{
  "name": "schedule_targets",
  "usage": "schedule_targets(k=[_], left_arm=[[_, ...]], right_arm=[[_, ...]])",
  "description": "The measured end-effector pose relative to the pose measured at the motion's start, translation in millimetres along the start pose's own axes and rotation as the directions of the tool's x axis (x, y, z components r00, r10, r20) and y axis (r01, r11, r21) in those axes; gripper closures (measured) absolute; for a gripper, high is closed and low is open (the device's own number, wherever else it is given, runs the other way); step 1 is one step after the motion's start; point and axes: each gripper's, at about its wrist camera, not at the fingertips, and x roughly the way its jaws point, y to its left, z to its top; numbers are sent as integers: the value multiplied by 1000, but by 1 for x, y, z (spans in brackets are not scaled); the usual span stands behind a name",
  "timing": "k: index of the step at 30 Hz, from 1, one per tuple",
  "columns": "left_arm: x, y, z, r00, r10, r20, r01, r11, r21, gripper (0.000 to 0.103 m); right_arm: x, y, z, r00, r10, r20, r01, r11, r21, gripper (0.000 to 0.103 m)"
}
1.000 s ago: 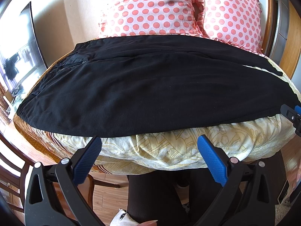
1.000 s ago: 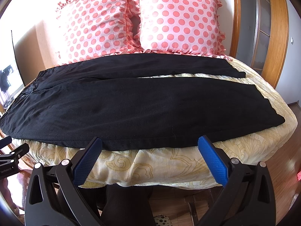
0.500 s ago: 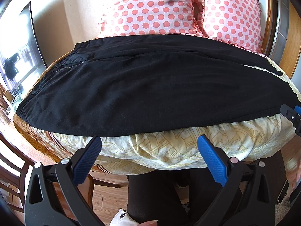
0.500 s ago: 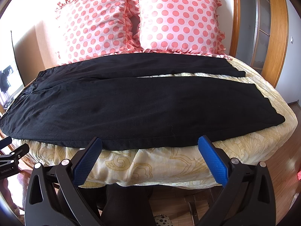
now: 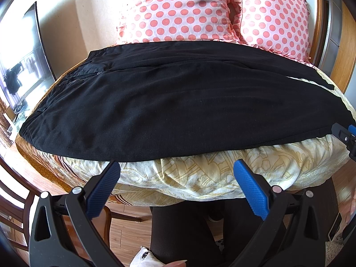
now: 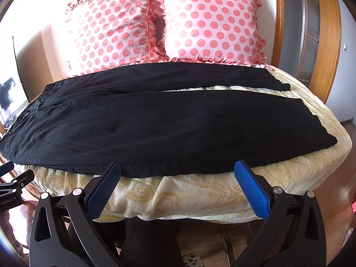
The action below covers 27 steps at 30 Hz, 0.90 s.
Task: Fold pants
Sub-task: 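Lower the right tool onto the trouser leg hems and close on them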
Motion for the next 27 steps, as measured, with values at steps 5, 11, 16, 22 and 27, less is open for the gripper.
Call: schedule_targets(k=[5, 11, 16, 22, 27], left_arm=[[1, 4, 4, 1000, 13, 14, -13, 1000, 6, 2], [1, 14, 28, 998, 32, 59, -33, 999, 9, 2], [5, 31, 66, 992, 54, 116, -53, 999, -14, 2], [22, 51, 109, 983, 101, 151, -91, 993, -72, 2], [45, 63, 129, 994, 33, 103, -23, 995, -101, 2]], right_arm=[[2, -9, 12, 1000, -7, 24, 7, 1000, -2, 1], [8, -30, 56, 998, 0, 59, -2, 999, 33, 1], [36, -70, 127, 995, -82, 56, 76, 991, 108, 1], [125, -132, 222, 936, -339, -98, 352, 920, 175, 1], [208, -197, 271, 856, -444, -266, 513, 799, 316, 1]])
